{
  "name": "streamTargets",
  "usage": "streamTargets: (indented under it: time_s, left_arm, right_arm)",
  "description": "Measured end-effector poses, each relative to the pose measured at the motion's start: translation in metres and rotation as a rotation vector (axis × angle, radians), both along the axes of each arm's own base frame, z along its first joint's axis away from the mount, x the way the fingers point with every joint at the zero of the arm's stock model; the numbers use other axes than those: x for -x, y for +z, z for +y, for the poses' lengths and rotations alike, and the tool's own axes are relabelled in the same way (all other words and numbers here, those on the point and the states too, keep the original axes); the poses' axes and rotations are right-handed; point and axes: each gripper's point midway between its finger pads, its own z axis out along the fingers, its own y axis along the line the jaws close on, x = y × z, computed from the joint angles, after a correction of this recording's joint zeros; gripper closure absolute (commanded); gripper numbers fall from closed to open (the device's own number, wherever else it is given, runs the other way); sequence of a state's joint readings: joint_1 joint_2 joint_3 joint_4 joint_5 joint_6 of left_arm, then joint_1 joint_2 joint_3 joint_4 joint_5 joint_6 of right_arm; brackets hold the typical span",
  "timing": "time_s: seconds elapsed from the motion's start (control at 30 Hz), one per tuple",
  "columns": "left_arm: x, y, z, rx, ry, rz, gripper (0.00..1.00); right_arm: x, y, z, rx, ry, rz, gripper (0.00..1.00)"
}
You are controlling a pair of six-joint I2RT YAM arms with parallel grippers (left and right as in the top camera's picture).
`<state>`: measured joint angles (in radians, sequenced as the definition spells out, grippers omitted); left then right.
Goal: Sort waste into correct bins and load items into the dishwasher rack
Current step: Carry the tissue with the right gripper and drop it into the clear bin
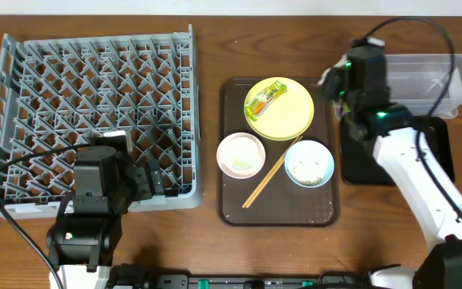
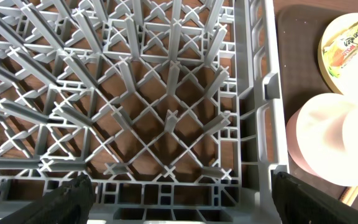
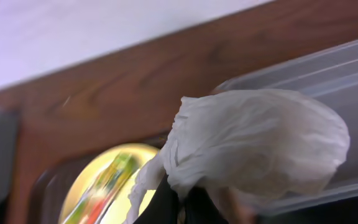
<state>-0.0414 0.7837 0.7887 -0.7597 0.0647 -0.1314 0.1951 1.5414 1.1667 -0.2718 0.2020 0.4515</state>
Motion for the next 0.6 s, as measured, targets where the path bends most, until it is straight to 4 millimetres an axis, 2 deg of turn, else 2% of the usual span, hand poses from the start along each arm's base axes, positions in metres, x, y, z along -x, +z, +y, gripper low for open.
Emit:
streamTargets:
  time_s: [0.07, 0.2, 0.3, 0.37, 0.47, 0.6]
  left_arm:
    - [0.000, 0.000, 0.000, 0.000, 0.000, 0.000, 0.07]
    - [0.000, 0.000, 0.000, 0.000, 0.000, 0.000, 0.07]
    - [0.000, 0.000, 0.000, 0.000, 0.000, 0.000, 0.07]
    - [0.000, 0.000, 0.000, 0.000, 0.000, 0.000, 0.07]
    - [0.000, 0.000, 0.000, 0.000, 0.000, 0.000, 0.07]
    - [0.000, 0.000, 0.000, 0.000, 0.000, 0.000, 0.07]
  right_arm:
    - [-0.007, -0.002, -0.022, 0.007, -0.054, -0.012, 0.93]
    - [-0.023, -0.008, -0.059, 0.022, -0.142, -0.040, 0.70]
    - [-0.029, -0.025, -0.073, 0.031, -0.172, -0.017, 0.48]
    - [-0.032, -0.036, -0.078, 0.032, -0.173, 0.002, 0.37]
    - [-0.035, -0.040, -0.079, 0.017, -0.150, 0.004, 0.35]
    - [-0.036, -0.026, -0.075, 0.013, -0.113, -0.032, 0.33]
